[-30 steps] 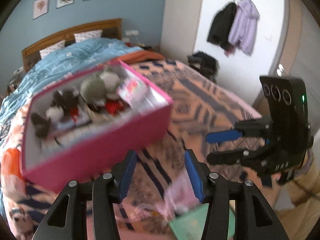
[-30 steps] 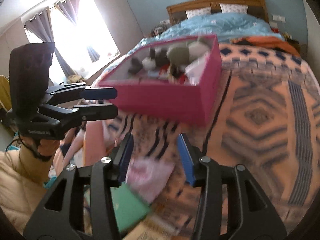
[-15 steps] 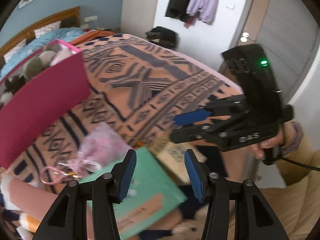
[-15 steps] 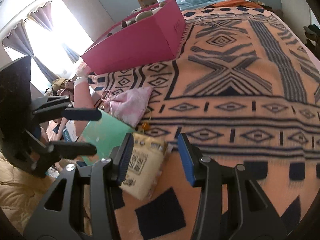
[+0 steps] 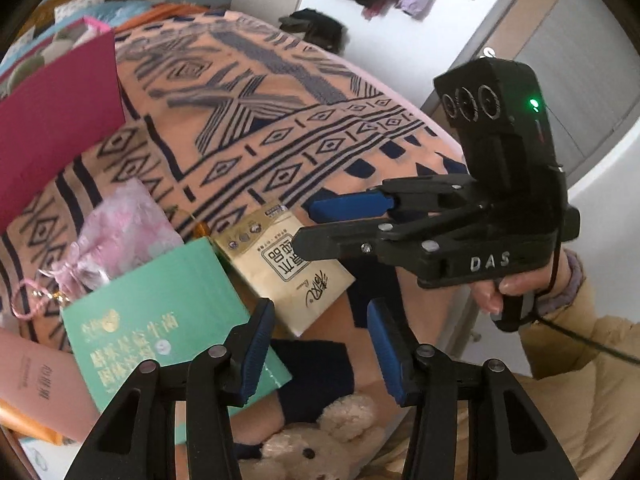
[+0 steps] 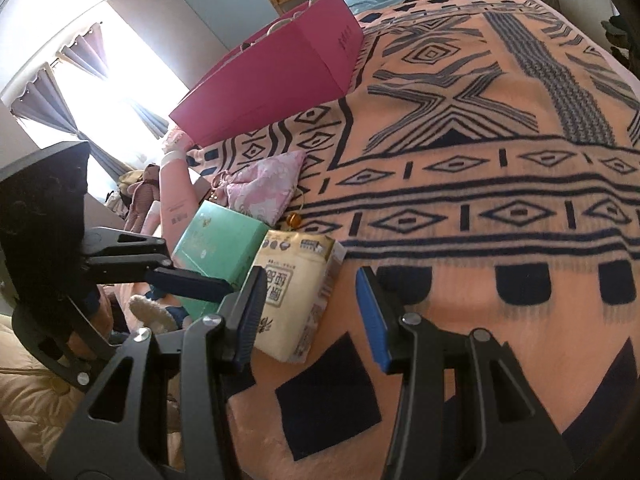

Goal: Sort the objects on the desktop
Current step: 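Move both grippers to the beige carton on the pile, then close both grippers on the beige carton from either side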

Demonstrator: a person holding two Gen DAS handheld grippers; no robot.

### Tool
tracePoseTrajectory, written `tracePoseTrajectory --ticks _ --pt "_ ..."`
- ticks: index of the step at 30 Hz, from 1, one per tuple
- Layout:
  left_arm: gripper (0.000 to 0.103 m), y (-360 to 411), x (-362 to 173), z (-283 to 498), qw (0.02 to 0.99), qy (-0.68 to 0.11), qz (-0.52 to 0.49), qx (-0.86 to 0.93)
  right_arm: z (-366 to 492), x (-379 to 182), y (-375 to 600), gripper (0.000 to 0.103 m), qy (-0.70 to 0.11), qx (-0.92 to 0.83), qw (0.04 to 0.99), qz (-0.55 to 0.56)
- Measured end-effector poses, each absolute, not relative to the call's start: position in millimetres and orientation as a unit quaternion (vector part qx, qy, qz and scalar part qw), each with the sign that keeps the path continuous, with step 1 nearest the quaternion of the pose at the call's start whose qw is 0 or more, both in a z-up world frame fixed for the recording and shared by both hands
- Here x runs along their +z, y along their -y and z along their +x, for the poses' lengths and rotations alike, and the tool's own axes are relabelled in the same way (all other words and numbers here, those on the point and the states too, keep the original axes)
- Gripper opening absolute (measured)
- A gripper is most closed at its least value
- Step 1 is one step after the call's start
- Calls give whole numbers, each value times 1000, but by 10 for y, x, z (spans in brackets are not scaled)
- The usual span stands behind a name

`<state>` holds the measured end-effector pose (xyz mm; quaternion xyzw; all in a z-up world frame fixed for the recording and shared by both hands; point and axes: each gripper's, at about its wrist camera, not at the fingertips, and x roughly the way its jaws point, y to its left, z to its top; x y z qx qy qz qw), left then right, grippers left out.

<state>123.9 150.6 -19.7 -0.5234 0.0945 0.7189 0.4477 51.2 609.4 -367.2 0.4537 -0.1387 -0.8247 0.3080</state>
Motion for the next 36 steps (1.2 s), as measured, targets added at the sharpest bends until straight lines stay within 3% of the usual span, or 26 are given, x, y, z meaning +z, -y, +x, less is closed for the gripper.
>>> tracePoseTrajectory --ticks 3,6,13,16,24,36 --pt "48 -1522 -224 1154 443 -76 -537 714 508 -3694 -6095 48 146 -822 312 454" --pt "35 -1523 -268 1072 433 -61 -550 711 501 -3712 -6112 48 153 -819 316 454" --pt "26 -1470 -290 992 426 -38 -559 710 441 -3774 -6149 48 169 -813 319 458" --pt "21 -1458 -299 972 422 -38 -556 715 420 -3796 -6133 40 170 -808 325 461" --pt "20 -1454 -282 907 420 -20 -555 718 436 -3784 -6105 39 171 -810 323 459" --pt "20 -1257 46 755 413 -9 -510 755 324 -3335 -5947 39 142 -840 333 404"
